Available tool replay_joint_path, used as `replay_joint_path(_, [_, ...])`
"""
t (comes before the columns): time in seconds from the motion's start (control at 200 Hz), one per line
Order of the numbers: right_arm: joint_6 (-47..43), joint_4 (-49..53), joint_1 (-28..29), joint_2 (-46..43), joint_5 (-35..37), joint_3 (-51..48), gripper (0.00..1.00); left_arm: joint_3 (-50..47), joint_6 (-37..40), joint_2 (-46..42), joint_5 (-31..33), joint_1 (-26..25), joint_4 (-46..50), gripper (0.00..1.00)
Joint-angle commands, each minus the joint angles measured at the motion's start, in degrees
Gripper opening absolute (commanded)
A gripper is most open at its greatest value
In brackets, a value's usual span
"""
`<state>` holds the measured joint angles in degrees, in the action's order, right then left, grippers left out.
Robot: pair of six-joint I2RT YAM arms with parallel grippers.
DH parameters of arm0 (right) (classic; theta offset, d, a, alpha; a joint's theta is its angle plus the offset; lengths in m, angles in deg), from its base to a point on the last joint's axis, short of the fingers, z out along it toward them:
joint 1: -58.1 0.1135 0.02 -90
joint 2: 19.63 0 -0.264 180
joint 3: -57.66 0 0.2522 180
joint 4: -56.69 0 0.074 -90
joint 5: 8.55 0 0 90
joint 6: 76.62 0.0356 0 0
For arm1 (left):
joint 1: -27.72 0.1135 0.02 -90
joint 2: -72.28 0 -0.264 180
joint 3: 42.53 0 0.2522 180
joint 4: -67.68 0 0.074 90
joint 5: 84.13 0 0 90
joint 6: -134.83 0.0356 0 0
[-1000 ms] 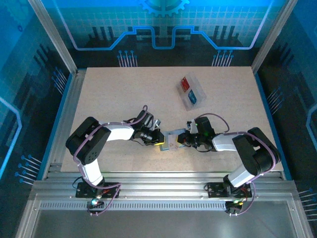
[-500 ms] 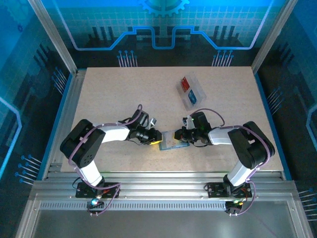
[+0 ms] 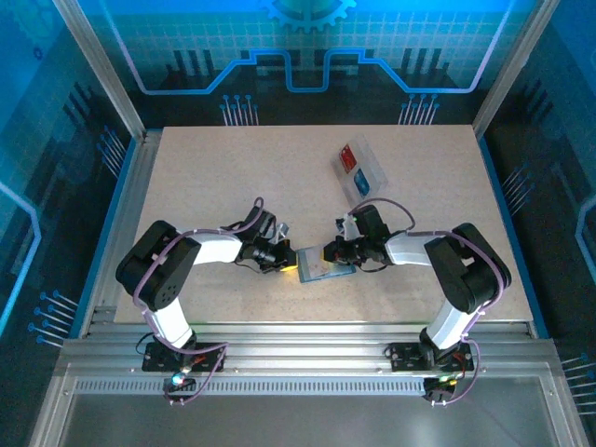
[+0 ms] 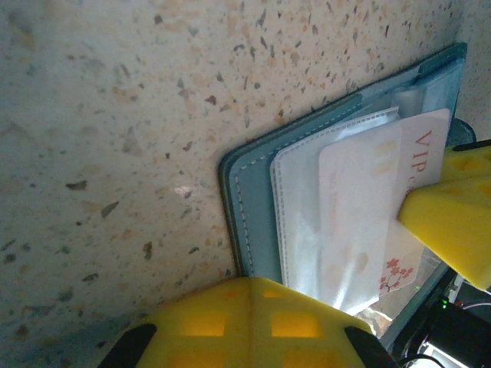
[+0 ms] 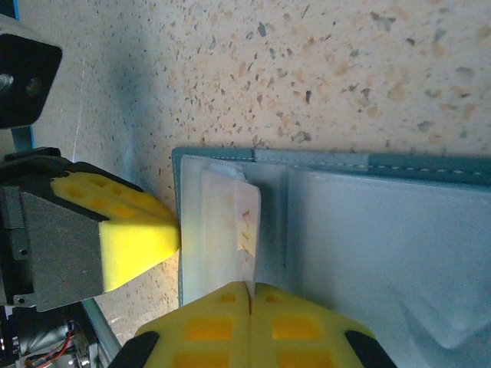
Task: Put the credit cards into the card holder
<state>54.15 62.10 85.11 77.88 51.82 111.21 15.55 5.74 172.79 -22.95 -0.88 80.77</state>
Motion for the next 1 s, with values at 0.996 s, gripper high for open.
replay_joint_path(0.996, [0.38,3.06,4.34,1.21,3.34,0.78,0.30,2.14,-0.09,3.64,1.11,-1.20,2.07,0.05])
